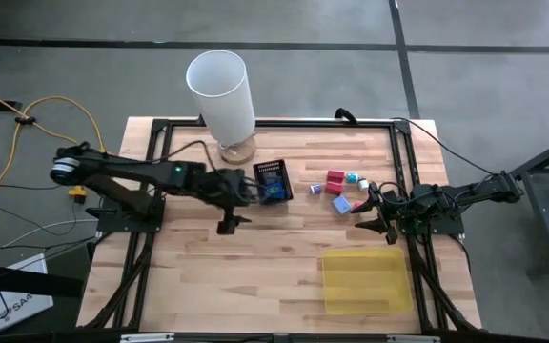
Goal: Pick & Place Office items
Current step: Put the white charger adaptor into the yellow bin
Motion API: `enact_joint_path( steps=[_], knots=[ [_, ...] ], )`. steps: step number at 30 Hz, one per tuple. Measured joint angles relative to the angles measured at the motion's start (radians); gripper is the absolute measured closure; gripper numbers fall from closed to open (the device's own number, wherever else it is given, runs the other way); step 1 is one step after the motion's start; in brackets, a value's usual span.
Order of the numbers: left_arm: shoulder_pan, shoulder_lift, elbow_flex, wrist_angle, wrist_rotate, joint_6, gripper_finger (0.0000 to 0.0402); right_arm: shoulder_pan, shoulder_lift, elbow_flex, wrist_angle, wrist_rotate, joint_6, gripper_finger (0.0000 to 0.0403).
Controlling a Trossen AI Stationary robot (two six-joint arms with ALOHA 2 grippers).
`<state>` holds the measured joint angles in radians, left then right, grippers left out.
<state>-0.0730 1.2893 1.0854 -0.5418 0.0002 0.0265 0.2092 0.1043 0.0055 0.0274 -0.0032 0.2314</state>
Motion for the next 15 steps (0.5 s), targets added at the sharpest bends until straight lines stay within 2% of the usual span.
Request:
enact_joint_path(
  steps=[15],
  knots=[
    [0.095, -0.302, -0.242, 0.052, 0.012, -0.008, 0.0094, 0.000, 0.000, 0.000, 0.000, 0.000, 0.000, 0.0213]
  ],
)
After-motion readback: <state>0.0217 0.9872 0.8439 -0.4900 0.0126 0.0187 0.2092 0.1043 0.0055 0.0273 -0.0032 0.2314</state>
